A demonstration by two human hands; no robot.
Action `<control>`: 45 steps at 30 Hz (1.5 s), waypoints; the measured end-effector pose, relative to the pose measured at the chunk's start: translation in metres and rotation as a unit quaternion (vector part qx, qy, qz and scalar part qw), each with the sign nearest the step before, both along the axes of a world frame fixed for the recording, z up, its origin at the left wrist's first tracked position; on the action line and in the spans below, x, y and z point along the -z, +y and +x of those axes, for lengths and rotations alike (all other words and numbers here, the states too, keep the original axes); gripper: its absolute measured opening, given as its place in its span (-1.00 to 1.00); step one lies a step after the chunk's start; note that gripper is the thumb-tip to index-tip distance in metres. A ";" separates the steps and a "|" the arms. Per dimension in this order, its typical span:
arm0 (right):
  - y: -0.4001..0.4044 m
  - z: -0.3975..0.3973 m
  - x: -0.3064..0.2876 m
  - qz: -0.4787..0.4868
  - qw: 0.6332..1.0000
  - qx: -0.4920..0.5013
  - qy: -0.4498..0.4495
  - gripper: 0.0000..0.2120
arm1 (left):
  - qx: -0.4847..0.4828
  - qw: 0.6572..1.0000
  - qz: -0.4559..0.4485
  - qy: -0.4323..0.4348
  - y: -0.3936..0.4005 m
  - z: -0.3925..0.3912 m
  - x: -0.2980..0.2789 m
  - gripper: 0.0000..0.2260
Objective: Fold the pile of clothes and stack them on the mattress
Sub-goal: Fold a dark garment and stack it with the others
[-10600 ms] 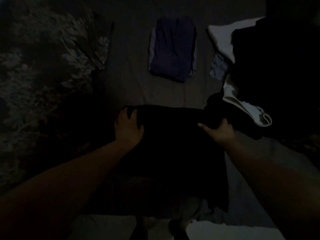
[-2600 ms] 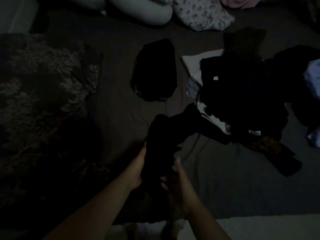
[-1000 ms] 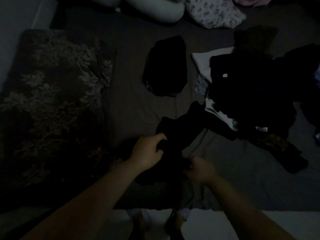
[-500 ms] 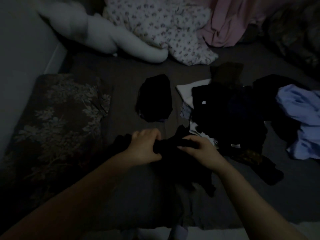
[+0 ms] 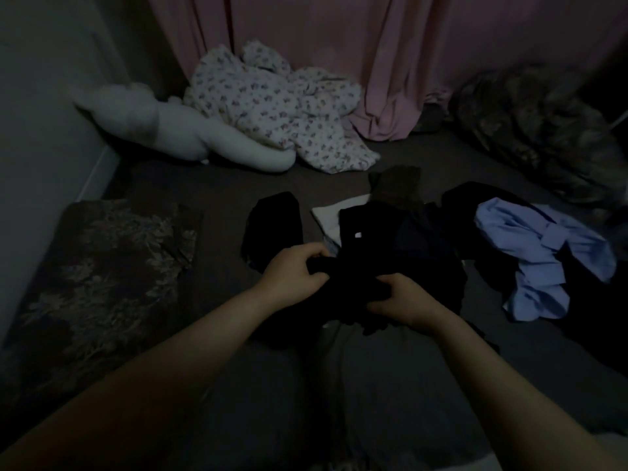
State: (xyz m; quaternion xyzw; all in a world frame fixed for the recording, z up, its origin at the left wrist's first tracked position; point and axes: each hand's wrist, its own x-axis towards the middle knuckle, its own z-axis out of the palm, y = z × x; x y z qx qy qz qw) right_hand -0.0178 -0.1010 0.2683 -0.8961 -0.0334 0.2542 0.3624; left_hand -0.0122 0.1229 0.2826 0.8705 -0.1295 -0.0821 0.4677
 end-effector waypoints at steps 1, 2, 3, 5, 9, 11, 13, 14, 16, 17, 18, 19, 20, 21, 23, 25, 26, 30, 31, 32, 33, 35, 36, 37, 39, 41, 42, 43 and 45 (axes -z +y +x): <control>-0.004 -0.003 -0.003 0.059 0.997 0.040 -0.001 -0.77 | -0.007 1.000 -0.011 0.000 -0.002 0.003 -0.008 -0.82; -0.006 -0.005 -0.005 0.132 0.988 0.083 0.011 -0.76 | -0.014 1.000 -0.024 0.002 -0.004 0.007 -0.015 -0.83; -0.008 -0.007 -0.006 0.194 0.973 0.122 0.032 -0.72 | -0.021 0.999 -0.039 0.007 -0.006 0.011 -0.022 -0.84; -0.009 -0.009 -0.001 0.241 0.957 0.147 0.062 -0.58 | -0.025 0.997 -0.077 0.014 -0.008 0.016 -0.038 -0.80; -0.004 -0.013 0.023 0.159 0.982 0.095 0.041 -0.18 | -0.061 0.987 -0.142 0.041 -0.012 0.022 -0.069 -0.84; 0.005 -0.013 0.028 0.135 0.987 0.085 -0.020 0.04 | -0.069 0.955 -0.245 0.151 -0.010 0.025 -0.085 -0.90; 0.013 -0.007 0.028 0.157 0.980 0.116 -0.042 0.17 | -0.034 0.891 -0.366 0.266 -0.004 0.026 -0.102 -0.78; 0.017 -0.003 0.026 0.187 0.973 0.134 -0.021 0.18 | -0.015 0.873 -0.397 0.283 0.000 0.026 -0.109 -0.76; 0.025 0.004 0.015 0.239 0.961 0.131 0.054 0.07 | 0.007 0.859 -0.423 0.288 0.007 0.028 -0.120 -0.77; 0.026 0.007 0.009 0.260 0.956 0.108 0.085 -0.09 | 0.009 0.857 -0.428 0.286 0.011 0.028 -0.124 -0.78; 0.027 0.011 0.006 0.290 0.948 0.083 0.101 -0.33 | 0.004 0.860 -0.426 0.279 0.015 0.030 -0.125 -0.79; 0.029 0.013 -0.002 0.328 0.935 0.075 0.114 -0.57 | -0.011 0.866 -0.418 0.275 0.021 0.033 -0.123 -0.82; 0.031 0.015 -0.007 0.370 0.915 0.090 0.132 -0.75 | -0.035 0.873 -0.401 0.273 0.028 0.036 -0.118 -0.83; 0.031 0.017 -0.014 0.401 0.896 0.118 0.149 -0.83 | -0.062 0.885 -0.372 0.275 0.035 0.037 -0.113 -0.80; 0.028 0.020 -0.021 0.429 0.874 0.172 0.150 -0.89 | -0.101 0.918 -0.263 0.278 0.051 0.037 -0.092 -0.81; 0.024 0.022 -0.023 0.426 0.868 0.223 0.123 -0.88 | -0.093 0.942 -0.150 0.284 0.064 0.030 -0.067 -0.95; 0.021 0.022 -0.021 0.418 0.867 0.247 0.112 -0.86 | -0.088 0.948 -0.115 0.284 0.068 0.025 -0.054 -0.96; 0.019 0.015 -0.016 0.372 0.882 0.283 0.056 -0.85 | -0.089 0.958 -0.079 0.260 0.074 0.010 -0.017 -0.86; 0.019 0.013 -0.014 0.351 0.892 0.283 0.036 -0.81 | -0.087 0.955 -0.103 0.266 0.074 0.007 -0.015 -0.84; 0.017 0.011 -0.014 0.332 0.898 0.288 0.016 -0.76 | -0.091 0.946 -0.134 0.282 0.075 0.006 -0.013 -0.77; 0.014 0.010 -0.013 0.321 0.900 0.295 0.001 -0.69 | -0.099 0.935 -0.164 0.300 0.075 0.005 -0.013 -0.72; 0.006 0.008 -0.015 0.318 0.895 0.311 -0.015 -0.62 | -0.112 0.929 -0.199 0.292 0.074 0.007 -0.016 -0.75; 0.001 0.007 -0.017 0.312 0.894 0.319 -0.024 -0.60 | -0.112 0.935 -0.199 0.271 0.074 0.009 -0.019 -0.81; -0.001 0.006 -0.020 0.301 0.897 0.322 -0.034 -0.60 | -0.110 0.945 -0.187 0.244 0.073 0.012 -0.023 -0.86; -0.003 0.007 -0.030 0.240 0.922 0.300 -0.054 -0.66 | -0.084 0.970 -0.139 0.180 0.068 0.018 -0.034 -0.92; 0.002 0.011 -0.040 0.161 0.961 0.211 -0.076 -0.57 | -0.043 0.981 -0.114 0.149 0.061 0.022 -0.046 -0.89; 0.008 0.013 -0.046 0.121 0.977 0.149 -0.095 -0.42 | -0.017 0.983 -0.107 0.150 0.056 0.024 -0.051 -0.89; 0.016 0.018 -0.050 0.094 0.985 0.090 -0.110 -0.26 | 0.015 0.983 -0.098 0.152 0.050 0.025 -0.055 -0.90; 0.039 0.024 -0.054 0.110 0.990 -0.002 -0.090 -0.14 | 0.056 0.983 -0.094 0.149 0.038 0.027 -0.064 -0.94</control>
